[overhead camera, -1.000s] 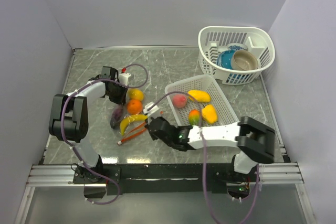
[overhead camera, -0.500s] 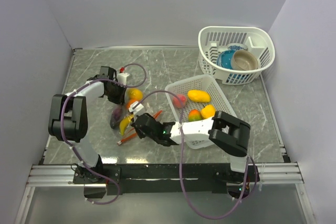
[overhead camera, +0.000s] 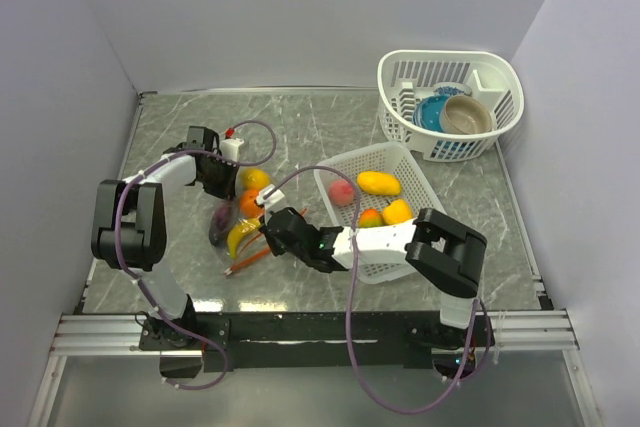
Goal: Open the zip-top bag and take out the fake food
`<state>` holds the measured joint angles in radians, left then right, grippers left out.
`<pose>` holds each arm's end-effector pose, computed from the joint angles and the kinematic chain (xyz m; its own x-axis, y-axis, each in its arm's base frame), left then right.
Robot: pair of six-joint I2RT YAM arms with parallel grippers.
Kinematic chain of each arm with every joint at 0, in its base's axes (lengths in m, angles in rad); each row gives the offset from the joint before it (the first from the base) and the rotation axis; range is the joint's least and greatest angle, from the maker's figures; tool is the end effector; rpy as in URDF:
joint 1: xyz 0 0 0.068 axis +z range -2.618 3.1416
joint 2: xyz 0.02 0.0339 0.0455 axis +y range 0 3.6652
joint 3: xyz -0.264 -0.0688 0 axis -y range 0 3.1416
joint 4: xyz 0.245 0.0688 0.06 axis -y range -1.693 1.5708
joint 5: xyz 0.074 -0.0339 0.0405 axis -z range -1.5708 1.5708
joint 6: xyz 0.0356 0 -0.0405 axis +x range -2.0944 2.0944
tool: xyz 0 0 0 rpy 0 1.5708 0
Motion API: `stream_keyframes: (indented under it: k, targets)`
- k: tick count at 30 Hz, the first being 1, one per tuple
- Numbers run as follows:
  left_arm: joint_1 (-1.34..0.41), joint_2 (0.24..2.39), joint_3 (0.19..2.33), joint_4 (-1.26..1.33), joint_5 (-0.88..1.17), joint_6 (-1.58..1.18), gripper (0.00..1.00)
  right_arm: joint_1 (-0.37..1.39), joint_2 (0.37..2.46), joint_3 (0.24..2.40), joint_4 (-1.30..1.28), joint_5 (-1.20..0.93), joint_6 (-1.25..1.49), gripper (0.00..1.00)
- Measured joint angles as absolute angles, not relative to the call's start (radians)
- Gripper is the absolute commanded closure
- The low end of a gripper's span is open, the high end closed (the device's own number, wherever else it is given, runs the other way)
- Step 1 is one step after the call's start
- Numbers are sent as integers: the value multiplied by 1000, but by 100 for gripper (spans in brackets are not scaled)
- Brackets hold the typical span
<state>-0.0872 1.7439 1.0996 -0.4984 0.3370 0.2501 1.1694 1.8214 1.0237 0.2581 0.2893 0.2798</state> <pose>0.3397 -0.0415 0.1765 -0.8239 0.3065 -0.4767 0.4364 0.8797 -0.1887 0.1626 0.3571 0.1802 -0.4102 -0.2889 -0.8650 -0.7006 0.7070 0.0960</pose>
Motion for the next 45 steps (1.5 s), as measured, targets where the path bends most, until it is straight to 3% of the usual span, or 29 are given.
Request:
stream_keyframes:
  k: [13, 16, 17, 20, 38, 45]
  targets:
    - [-81, 1744, 1100, -503, 343, 267, 99, 1174, 1897, 1050, 260, 283, 286, 94]
    - [-79, 1744, 1100, -502, 344, 268, 99, 1174, 1903, 1051, 260, 286, 286, 59]
    - [-78, 1744, 1100, -503, 344, 268, 99, 1174, 1906, 1053, 260, 289, 286, 35]
    - [-78, 1744, 1100, -503, 347, 268, 99, 1174, 1924, 1067, 265, 304, 270, 26]
    - [-77, 1744, 1100, -525, 354, 310, 99, 1171, 2000, 1114, 479, 396, -4, 18]
    - [-77, 1744, 1100, -528, 355, 321, 99, 1094, 2038, 1155, 471, 310, 3, 18]
